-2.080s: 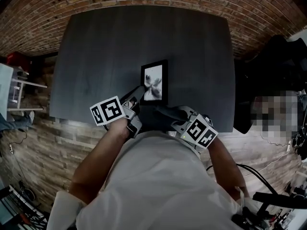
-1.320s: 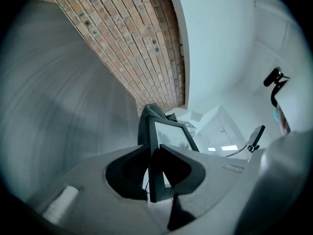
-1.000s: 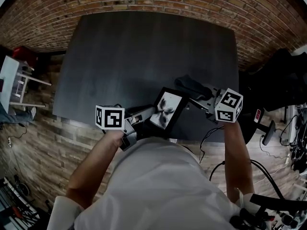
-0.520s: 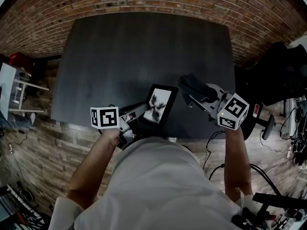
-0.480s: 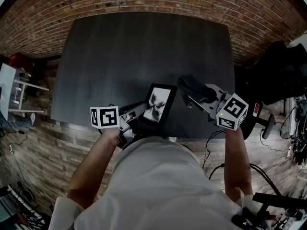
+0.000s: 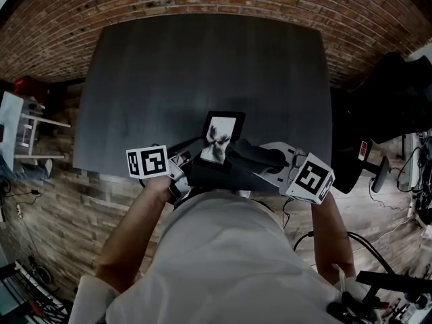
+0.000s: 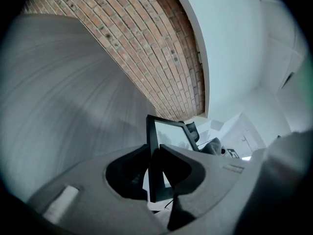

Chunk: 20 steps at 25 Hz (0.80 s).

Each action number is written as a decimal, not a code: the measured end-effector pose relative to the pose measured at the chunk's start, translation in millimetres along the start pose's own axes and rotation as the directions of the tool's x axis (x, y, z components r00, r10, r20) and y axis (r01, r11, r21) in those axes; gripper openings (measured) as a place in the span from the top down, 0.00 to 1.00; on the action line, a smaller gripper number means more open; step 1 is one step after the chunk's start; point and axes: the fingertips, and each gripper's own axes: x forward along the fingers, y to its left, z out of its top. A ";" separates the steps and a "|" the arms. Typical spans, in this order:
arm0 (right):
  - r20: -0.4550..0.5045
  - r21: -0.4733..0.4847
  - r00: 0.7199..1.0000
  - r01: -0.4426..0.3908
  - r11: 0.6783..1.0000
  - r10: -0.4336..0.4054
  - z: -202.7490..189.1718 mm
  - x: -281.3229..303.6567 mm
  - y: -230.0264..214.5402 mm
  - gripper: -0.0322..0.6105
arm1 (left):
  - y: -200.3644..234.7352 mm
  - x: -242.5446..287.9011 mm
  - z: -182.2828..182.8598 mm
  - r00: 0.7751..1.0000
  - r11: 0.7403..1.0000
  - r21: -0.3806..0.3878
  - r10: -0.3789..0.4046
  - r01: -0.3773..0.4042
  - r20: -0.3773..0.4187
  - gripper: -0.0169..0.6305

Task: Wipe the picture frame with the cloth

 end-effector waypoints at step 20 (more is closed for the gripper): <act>-0.240 -0.080 0.961 0.122 0.989 -0.138 -15.5 8.9 -14.5 0.82 | 8.4 10.8 3.4 0.989 0.982 0.116 0.146 -0.149 0.032 0.86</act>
